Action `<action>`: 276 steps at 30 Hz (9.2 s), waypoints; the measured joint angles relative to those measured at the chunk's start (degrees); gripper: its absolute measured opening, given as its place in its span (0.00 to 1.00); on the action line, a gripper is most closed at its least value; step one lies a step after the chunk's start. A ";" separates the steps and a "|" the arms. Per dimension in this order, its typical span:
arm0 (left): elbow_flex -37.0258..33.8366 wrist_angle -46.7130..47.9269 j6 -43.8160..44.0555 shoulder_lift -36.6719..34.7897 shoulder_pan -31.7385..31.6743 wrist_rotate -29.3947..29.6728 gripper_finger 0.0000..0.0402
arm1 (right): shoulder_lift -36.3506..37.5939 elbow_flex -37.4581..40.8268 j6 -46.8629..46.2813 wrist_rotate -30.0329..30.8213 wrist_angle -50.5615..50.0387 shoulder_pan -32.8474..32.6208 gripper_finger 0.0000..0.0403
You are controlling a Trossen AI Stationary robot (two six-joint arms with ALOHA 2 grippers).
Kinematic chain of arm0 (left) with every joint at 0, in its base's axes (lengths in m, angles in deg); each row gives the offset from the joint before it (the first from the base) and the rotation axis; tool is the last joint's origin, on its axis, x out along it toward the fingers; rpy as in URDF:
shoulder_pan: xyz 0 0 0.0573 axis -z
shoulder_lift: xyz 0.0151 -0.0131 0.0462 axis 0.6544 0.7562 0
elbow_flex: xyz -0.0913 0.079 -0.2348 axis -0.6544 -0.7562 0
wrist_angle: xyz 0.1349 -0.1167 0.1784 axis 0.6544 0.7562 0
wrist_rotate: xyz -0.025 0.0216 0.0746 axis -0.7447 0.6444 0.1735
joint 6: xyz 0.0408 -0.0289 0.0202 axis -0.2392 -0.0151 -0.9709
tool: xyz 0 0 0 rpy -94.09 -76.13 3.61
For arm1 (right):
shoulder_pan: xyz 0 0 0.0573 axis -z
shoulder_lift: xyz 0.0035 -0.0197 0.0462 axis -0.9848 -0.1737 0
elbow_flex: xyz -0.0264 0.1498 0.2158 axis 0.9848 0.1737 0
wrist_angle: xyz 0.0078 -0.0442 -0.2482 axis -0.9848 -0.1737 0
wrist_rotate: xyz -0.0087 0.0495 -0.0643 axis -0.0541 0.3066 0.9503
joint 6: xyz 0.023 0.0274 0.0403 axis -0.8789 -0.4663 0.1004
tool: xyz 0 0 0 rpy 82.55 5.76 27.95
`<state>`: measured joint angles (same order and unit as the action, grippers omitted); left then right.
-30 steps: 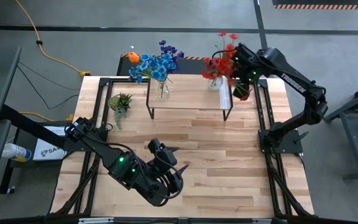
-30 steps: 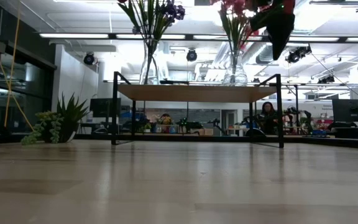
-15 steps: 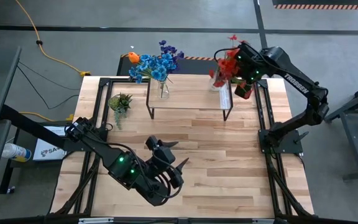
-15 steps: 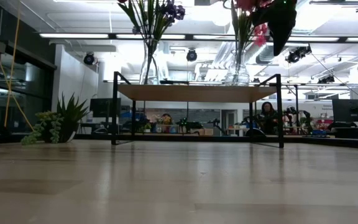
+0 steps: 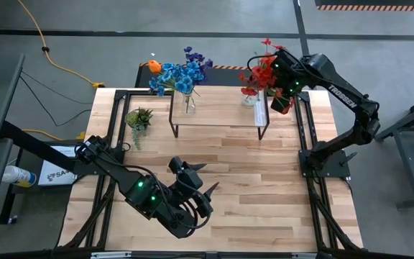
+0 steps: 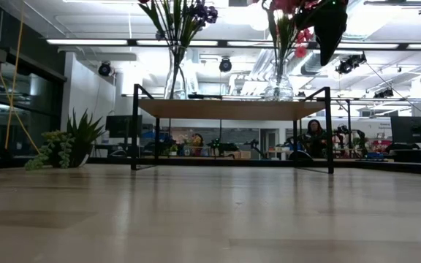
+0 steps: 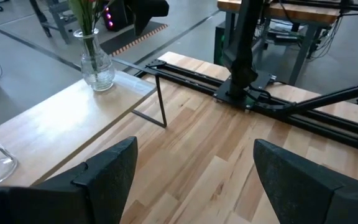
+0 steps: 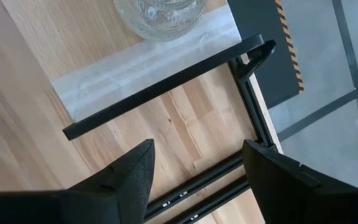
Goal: Pick and place flowers into a vace then onto a shelf
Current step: Put the right flowers transparent vase on the shelf
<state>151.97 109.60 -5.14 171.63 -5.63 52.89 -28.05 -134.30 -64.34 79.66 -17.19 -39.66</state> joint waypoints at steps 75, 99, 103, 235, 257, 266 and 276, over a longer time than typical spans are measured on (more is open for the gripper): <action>0.07 0.15 -1.53 -2.46 0.02 3.96 0.88 | 1.38 -2.89 -6.83 -7.90 -4.45 3.58 0.59; 0.07 1.97 -1.78 -3.93 0.02 4.94 0.88 | 1.07 -2.89 -12.58 -17.87 -4.48 6.65 0.59; 0.07 2.35 -1.79 -3.93 0.02 5.99 0.88 | 1.07 -2.89 -10.98 -16.04 -4.48 4.27 0.59; 0.07 5.32 -5.01 -3.85 -0.02 1.64 0.88 | -0.31 -2.86 -6.50 -28.68 2.63 4.27 0.59; 0.07 5.34 -4.72 -3.85 -0.03 2.82 0.88 | 1.13 -2.86 -6.66 -28.58 2.29 4.26 0.59; 0.07 5.32 -4.57 -3.85 -0.04 4.49 0.88 | 3.08 -2.89 -6.89 -28.55 2.69 4.25 0.59; 0.07 5.33 -4.87 -3.85 -0.04 4.66 0.88 | 3.08 -2.89 -6.97 -29.22 2.51 4.24 0.59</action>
<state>152.04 114.93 -10.01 167.79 -5.67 57.55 -24.97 -137.19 -71.31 50.45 -14.68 -35.42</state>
